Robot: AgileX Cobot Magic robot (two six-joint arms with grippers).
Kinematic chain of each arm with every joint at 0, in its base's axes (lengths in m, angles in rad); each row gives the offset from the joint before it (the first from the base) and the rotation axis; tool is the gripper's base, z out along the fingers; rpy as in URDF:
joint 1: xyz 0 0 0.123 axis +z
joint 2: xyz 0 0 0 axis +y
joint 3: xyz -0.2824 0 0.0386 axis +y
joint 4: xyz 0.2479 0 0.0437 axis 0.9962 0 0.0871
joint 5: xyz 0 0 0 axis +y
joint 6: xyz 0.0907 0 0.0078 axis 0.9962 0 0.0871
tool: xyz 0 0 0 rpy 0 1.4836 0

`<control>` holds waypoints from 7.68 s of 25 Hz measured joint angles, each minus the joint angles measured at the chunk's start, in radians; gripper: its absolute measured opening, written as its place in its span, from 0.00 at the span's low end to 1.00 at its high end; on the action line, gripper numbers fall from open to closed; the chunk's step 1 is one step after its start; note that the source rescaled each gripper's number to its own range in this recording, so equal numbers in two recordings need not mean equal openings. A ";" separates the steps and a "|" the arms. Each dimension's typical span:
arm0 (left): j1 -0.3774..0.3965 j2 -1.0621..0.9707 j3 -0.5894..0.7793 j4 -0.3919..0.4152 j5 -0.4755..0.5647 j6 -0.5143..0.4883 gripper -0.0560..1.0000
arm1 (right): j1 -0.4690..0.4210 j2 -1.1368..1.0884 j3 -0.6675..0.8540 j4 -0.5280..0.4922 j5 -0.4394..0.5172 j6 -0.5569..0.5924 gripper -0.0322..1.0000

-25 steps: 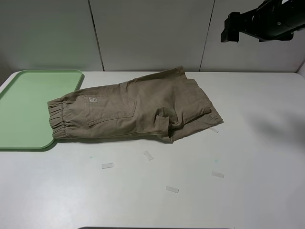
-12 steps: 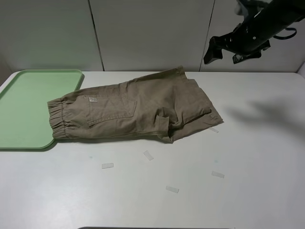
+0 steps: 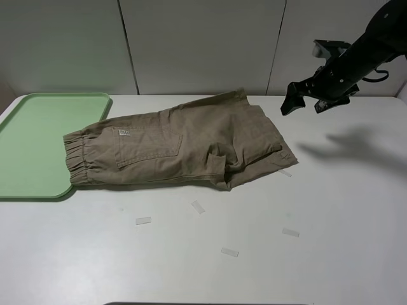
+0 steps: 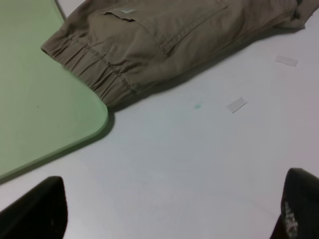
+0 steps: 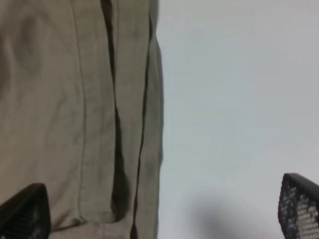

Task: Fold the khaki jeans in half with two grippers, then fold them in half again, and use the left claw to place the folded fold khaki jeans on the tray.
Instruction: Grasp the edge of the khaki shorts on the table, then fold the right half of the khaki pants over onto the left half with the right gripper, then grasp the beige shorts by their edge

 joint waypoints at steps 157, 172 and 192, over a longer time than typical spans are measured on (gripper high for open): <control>0.000 -0.002 0.000 -0.003 0.002 0.161 0.86 | 0.701 -0.039 -0.045 -0.398 -0.065 0.566 0.99; 0.000 -0.002 0.000 -0.003 0.002 0.161 0.86 | 0.510 -0.107 -0.043 -0.499 -0.068 0.459 1.00; 0.000 -0.002 0.000 -0.003 0.002 0.161 0.86 | -0.025 -0.616 0.540 -0.230 -0.394 0.111 1.00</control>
